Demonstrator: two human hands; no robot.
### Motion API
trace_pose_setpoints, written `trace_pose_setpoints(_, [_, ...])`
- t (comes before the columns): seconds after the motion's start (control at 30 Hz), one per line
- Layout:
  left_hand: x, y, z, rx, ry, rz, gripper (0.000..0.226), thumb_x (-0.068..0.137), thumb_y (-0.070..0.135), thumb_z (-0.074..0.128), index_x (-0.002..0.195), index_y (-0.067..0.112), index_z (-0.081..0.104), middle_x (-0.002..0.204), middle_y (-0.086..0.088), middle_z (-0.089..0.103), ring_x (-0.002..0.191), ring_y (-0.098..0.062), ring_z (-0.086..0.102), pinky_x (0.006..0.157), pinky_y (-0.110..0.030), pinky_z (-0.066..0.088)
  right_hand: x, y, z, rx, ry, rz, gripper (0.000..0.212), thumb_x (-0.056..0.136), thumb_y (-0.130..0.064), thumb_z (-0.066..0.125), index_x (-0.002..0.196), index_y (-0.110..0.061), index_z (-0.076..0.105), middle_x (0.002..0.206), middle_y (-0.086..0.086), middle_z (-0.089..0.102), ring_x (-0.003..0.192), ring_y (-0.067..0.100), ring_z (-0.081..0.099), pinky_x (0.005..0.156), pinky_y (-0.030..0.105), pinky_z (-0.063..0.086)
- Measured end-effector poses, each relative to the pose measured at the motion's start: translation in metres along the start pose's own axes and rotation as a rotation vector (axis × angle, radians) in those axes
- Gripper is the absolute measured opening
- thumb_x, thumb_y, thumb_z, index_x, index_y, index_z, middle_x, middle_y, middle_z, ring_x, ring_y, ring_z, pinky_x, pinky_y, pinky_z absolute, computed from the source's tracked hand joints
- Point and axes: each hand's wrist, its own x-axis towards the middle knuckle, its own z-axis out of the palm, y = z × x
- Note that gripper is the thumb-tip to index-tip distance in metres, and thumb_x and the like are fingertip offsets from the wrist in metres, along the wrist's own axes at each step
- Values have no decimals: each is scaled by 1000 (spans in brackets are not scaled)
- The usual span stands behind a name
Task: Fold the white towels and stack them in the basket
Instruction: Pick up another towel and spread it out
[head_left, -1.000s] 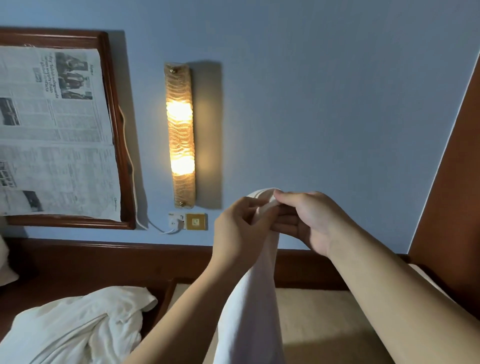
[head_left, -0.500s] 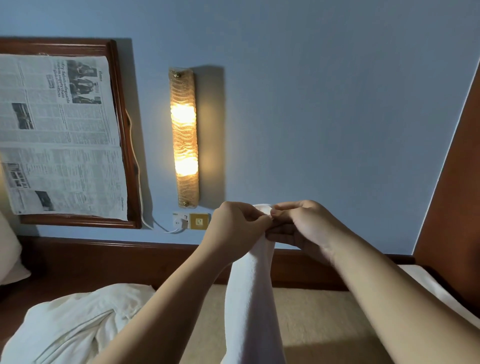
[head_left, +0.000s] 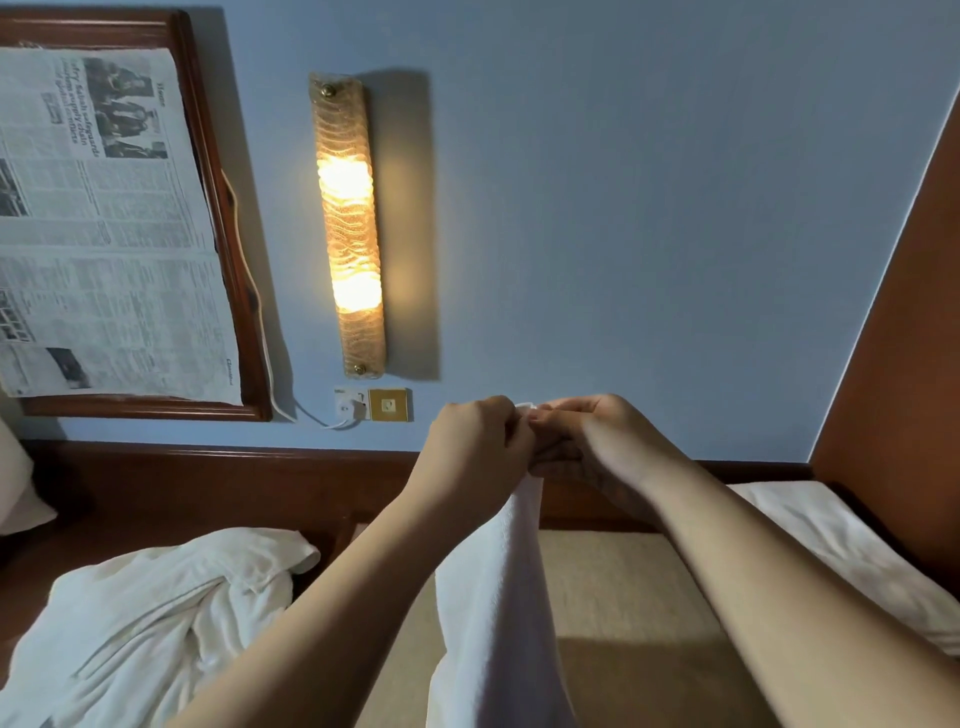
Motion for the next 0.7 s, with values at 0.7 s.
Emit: trace_pose_setpoints(0.7, [80, -85, -81, -101, 108, -237, 31, 91, 38, 43, 70, 17, 49, 66, 4, 48, 64, -19, 47, 58, -31, 32, 19, -18, -114, -729, 639, -133, 21, 98, -19, 57, 90, -4, 69, 77, 11, 74, 69, 22, 71, 60, 28, 47])
